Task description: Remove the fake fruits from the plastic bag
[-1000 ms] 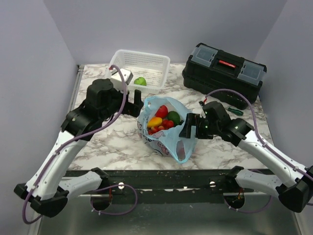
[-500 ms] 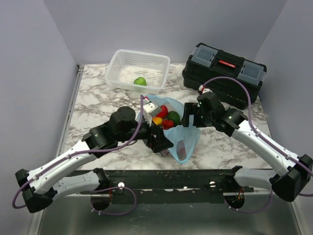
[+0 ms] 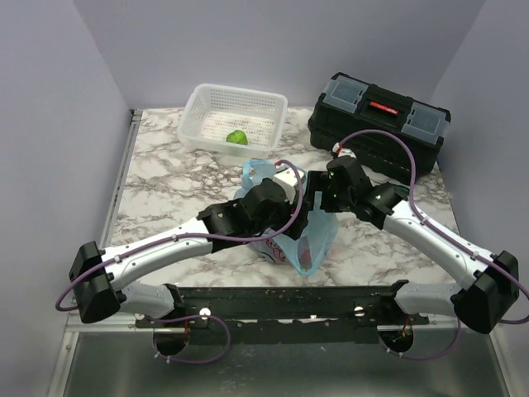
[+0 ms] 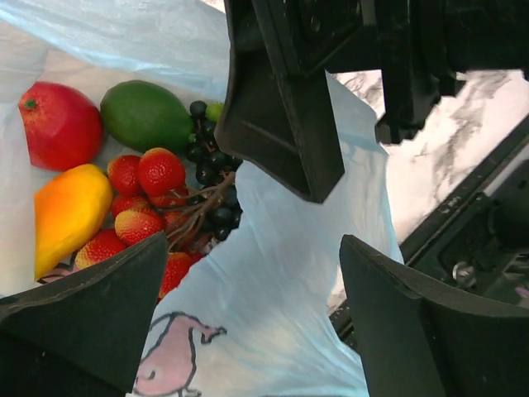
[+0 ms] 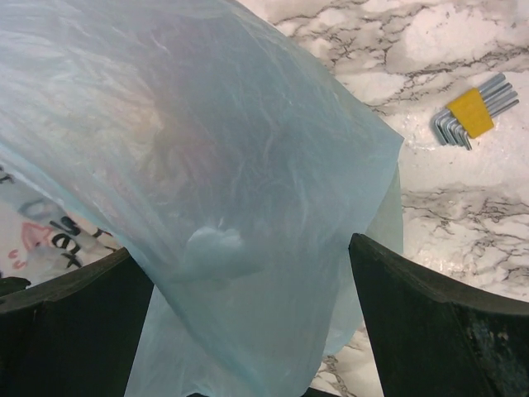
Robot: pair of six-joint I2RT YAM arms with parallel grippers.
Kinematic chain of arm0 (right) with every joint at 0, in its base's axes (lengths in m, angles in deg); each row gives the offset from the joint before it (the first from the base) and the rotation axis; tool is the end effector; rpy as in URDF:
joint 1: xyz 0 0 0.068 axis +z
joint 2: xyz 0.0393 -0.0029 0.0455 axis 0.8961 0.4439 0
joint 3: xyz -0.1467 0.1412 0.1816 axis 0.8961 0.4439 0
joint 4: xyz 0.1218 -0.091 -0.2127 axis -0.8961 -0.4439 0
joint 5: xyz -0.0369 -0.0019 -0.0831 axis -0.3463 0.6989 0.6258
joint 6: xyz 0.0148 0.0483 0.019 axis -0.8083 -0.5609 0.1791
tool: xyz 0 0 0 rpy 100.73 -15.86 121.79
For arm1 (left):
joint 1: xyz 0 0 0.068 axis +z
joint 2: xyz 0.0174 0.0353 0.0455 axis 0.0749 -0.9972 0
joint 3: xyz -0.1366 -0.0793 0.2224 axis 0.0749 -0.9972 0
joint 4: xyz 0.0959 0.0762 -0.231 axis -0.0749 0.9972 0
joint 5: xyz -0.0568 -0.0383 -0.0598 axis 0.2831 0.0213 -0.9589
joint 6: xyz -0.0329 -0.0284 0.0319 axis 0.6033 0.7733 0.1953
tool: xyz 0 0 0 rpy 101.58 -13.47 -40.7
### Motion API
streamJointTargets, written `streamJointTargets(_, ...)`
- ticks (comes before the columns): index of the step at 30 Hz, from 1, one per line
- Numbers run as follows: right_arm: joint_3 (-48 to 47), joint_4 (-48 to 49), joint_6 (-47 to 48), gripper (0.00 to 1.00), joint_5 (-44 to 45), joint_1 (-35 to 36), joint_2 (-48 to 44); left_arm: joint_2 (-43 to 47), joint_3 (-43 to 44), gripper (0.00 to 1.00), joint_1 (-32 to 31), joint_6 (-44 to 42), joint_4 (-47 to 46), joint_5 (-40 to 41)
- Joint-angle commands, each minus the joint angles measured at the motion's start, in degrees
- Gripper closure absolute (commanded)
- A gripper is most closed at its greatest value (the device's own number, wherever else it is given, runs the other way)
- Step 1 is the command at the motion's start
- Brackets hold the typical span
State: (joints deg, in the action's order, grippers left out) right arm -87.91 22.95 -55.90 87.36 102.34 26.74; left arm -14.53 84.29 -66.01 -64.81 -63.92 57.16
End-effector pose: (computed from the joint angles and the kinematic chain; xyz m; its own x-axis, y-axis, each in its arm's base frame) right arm 0.2070 0.1574 0.3016 -0.7374 0.0864 -0.6699 -0.1368 0.9521 0.2734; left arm 0.1405 -0.2475 0.3253 -0.5319 0.1588 -0.8318 0.6295 0.7311 -0.2630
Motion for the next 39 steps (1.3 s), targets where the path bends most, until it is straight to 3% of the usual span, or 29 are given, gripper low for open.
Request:
streamJointTargets(1,2.2,0.5,-1.1,0.01,1.6,0.7,2.7,-3.7,0.7,0.16,1.3,-1.3,-2.2,0.2)
streamJointTargets(6,6.1,-0.7,-3.6,0.35,0.7,2.8,0.4,-4.0,-5.5,0.23,1.3,0.0,-7.3,-10.5)
streamJointTargets(9,9.1,-1.8,-6.4,0.54,0.0,4.6,-2.1,-3.2,-11.3,0.35,0.8,5.1,-10.2,-15.6)
streamJointTargets(15,18.0,-1.3,-13.2,0.78,-4.6,7.6,-6.7,3.2,-23.8,0.46,-1.9,13.6,-14.9,-16.3)
streamJointTargets(21,25.6,3.1,-17.1,0.82,-4.7,7.7,-8.6,2.2,-30.0,0.46,-1.2,17.2,-18.1,-15.7)
streamJointTargets(31,28.9,10.9,-19.9,0.84,-2.7,7.7,-1.5,-1.2,-33.0,0.49,6.5,18.5,-20.9,-17.8)
streamJointTargets(36,28.0,12.8,-18.7,0.84,0.1,7.8,0.5,-1.8,-34.3,0.44,10.7,17.4,-21.6,-20.2)
streamJointTargets(39,25.2,11.9,-16.9,0.84,1.1,7.7,1.8,1.7,-33.6,0.36,10.9,15.4,-22.1,-22.6)
